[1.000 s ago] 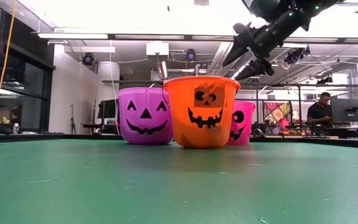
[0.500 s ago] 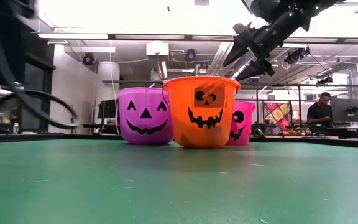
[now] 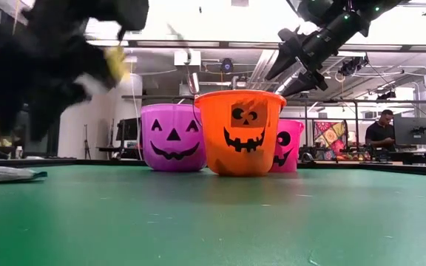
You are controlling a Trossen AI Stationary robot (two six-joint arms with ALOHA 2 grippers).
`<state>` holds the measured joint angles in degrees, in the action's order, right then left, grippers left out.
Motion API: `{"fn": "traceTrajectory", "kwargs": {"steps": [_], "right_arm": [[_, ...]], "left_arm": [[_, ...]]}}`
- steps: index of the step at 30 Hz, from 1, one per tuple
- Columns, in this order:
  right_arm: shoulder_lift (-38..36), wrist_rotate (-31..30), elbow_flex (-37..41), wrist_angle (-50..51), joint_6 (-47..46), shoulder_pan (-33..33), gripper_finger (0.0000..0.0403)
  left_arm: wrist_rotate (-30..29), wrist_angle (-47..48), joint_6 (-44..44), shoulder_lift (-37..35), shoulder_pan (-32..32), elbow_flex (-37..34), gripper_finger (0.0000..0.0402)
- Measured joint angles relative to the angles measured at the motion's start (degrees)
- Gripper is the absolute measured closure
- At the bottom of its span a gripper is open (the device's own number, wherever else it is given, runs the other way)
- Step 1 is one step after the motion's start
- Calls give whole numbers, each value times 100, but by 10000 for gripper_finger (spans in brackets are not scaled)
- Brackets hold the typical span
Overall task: Sort candy by brand, put in halloween buckets
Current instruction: Put the white chocolate into the orange bucket
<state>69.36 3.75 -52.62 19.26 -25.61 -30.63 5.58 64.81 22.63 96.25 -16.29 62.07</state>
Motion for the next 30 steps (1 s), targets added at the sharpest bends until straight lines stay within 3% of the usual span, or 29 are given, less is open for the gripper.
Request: {"fn": "traceTrajectory", "kwargs": {"steps": [3, 6, 9, 12, 20, 25, 30], "right_arm": [[0, 19, 0, 46, 2, 0, 73], [0, 39, 0, 137, 4, 0, 73], [0, 71, 0, 194, 11, 0, 73], [0, 74, 0, 202, 11, 0, 73], [0, 69, 0, 209, 12, -1, 73], [0, 65, 0, 213, 11, -2, 73], [0, 58, 0, 213, 9, -2, 73]], "left_arm": [[-560, 27, 899, -730, 258, -55, 156], [-993, -215, 2365, -1446, 333, -215, 156], [-1065, -734, 3573, -2001, 199, -538, 156], [-1035, -993, 4088, -2215, -84, -918, 156], [-766, -1960, 4098, -1870, -417, -1815, 156], [-880, -2888, 3685, -1487, -391, -1915, 156], [-965, -2856, 3667, -960, -393, -1915, 156]]}}
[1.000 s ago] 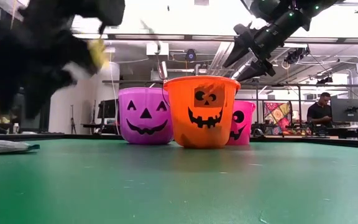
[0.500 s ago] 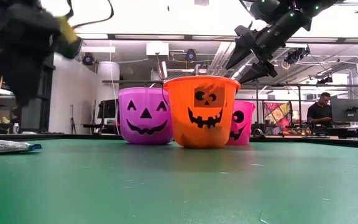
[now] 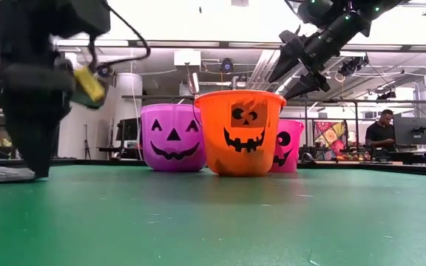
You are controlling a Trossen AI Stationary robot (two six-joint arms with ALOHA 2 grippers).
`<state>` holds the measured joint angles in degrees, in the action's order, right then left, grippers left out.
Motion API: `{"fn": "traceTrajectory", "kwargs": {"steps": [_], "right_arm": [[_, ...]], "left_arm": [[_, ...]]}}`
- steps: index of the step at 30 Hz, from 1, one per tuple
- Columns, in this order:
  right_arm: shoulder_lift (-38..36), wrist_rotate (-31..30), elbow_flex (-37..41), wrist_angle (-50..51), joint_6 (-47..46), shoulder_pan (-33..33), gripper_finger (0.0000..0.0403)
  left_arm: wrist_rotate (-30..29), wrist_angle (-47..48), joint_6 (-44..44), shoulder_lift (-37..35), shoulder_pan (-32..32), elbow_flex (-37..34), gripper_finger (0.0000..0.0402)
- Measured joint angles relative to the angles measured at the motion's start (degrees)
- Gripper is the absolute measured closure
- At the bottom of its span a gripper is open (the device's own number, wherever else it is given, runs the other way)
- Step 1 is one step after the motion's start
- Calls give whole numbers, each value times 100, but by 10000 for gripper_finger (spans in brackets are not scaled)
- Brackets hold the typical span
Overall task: Sort candy by brand, put in halloween buckets
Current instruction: Put the white chocolate into the orange bucket
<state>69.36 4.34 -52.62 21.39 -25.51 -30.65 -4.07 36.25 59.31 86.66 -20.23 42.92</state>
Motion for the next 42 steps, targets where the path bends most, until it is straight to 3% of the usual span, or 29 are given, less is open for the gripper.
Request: {"fn": "traceTrajectory", "kwargs": {"steps": [8, 11, 15, 16, 22, 26, 32, 37, 42], "right_arm": [[0, -4, 0, 10, 4, 0, 73], [0, -4, 0, 22, 2, 0, 73], [0, -7, 0, 24, 4, 0, 73], [0, -7, 0, 24, 9, 0, 73], [0, 15, 0, 26, 127, 0, 73], [0, 253, 0, 24, -145, -4, 73], [0, 492, 0, 28, -388, 50, 73], [0, 568, 0, 54, -620, 126, 73], [0, 500, 0, 66, -767, 285, 73]], "left_arm": [[-156, 311, -188, 462, -49, 188, 172], [-310, 586, -373, 448, -61, 355, 229], [-755, 912, -964, 251, 4, 658, 363], [-909, 1031, -1194, 166, 45, 765, 381], [-2102, 1889, -2120, -569, 590, 1343, 399], [-2142, 1863, -2671, -1121, 1102, 1572, 395], [-1063, 2258, -3179, -1432, 1555, 1381, 378], [-278, 2209, -3513, -1430, 1587, 761, 316], [372, 1216, -3557, -1410, 1585, 43, 233]]}}
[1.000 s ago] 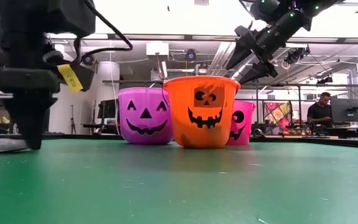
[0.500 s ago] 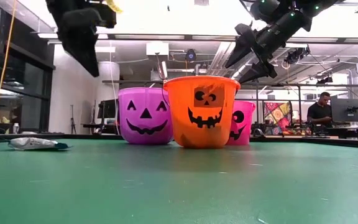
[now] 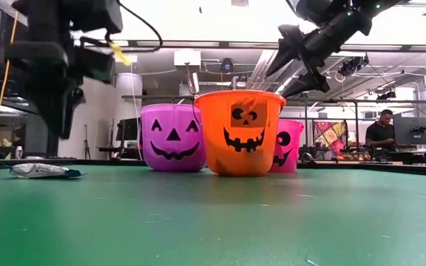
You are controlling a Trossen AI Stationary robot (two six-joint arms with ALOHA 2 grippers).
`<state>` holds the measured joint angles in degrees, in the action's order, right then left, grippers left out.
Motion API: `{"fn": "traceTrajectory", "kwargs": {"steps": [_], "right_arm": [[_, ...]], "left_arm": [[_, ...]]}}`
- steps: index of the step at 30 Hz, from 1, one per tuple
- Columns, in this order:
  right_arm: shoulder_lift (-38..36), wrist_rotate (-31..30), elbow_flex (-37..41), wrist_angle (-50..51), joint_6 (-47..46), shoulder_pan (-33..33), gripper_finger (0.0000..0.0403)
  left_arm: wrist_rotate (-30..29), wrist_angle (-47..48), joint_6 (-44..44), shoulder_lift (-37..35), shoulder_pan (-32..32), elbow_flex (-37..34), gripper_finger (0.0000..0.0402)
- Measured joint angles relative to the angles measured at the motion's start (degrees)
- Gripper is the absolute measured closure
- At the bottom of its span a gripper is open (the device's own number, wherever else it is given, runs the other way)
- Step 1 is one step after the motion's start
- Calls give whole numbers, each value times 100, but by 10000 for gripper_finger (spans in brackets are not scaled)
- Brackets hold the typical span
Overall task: Sort candy by brand, put in halloween buckets
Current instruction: Put the white chocolate into the orange bucket
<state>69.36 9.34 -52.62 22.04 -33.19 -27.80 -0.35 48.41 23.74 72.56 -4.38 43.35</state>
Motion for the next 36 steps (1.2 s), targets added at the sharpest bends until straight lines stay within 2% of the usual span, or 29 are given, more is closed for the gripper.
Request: {"fn": "traceTrajectory", "kwargs": {"steps": [5, 9, 17, 21, 25, 28, 31, 34, 36], "right_arm": [[0, -30, 0, 0, -4, 107, 73], [0, -297, 0, 0, -213, 137, 73], [0, -505, 0, 0, -303, 134, 73], [0, -505, 0, 15, -304, 134, 73], [0, -507, 0, 58, -299, 134, 73], [0, -508, 0, 134, -294, 134, 73], [0, -509, 0, 206, -287, 134, 73], [0, -494, 0, 208, -252, 134, 73], [-84, -360, 0, 126, -128, 134, 73]], "left_arm": [[128, -170, -201, 198, -10, -265, 171], [126, -182, -554, 358, -31, -363, 145], [169, -319, -1359, 602, -33, -415, 139], [265, -414, -1441, 797, -33, -413, 148], [508, -456, -1499, 1057, -90, -413, 170], [414, -448, -1502, 1206, -194, -373, 202], [325, -372, -1502, 1259, -243, -269, 271], [503, -405, -1546, 1129, -226, 23, 369], [438, -375, -1544, 933, -105, 286, 381]]}}
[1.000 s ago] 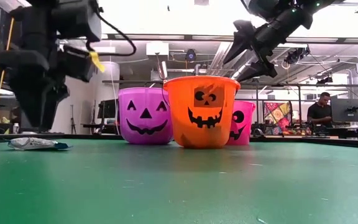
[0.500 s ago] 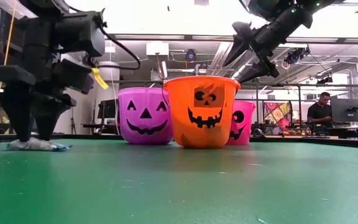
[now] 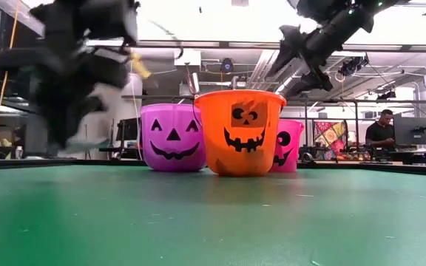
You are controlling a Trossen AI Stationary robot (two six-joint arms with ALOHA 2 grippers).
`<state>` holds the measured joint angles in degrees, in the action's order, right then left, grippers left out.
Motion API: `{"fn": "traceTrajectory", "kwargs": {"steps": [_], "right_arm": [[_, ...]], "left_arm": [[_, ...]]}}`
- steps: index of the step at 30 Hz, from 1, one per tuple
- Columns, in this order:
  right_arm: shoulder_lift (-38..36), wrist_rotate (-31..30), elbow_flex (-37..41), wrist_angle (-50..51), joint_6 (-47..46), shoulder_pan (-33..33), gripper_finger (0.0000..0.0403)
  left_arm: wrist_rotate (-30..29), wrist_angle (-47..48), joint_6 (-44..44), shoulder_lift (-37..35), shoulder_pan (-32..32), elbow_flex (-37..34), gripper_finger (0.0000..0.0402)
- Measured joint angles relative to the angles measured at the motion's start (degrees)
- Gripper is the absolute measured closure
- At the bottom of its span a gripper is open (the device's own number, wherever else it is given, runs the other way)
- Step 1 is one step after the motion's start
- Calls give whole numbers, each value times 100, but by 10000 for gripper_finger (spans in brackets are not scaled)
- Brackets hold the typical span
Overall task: Sort candy by brand, put in halloween buckets
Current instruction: Put the white chocolate into the orange bucket
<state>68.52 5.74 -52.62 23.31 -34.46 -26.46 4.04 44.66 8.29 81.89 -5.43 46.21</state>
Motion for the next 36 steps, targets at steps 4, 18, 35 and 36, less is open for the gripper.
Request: {"fn": "traceTrajectory", "kwargs": {"steps": [4, 18, 35, 36], "right_arm": [[-429, 245, -118, -229, 168, 86, 73], [-1830, -801, -664, -806, 648, 188, 73], [-1715, -1236, -659, -126, 604, 188, 73], [-1715, -1235, -660, -126, 604, 188, 73]], "left_arm": [[-490, 332, -156, -440, 257, 751, 385], [-960, -1596, -1644, 389, 1854, 3540, 400], [380, -1800, -1420, 2167, 1683, 4116, 375], [377, -1805, -1359, 2168, 1658, 4119, 369]]}}
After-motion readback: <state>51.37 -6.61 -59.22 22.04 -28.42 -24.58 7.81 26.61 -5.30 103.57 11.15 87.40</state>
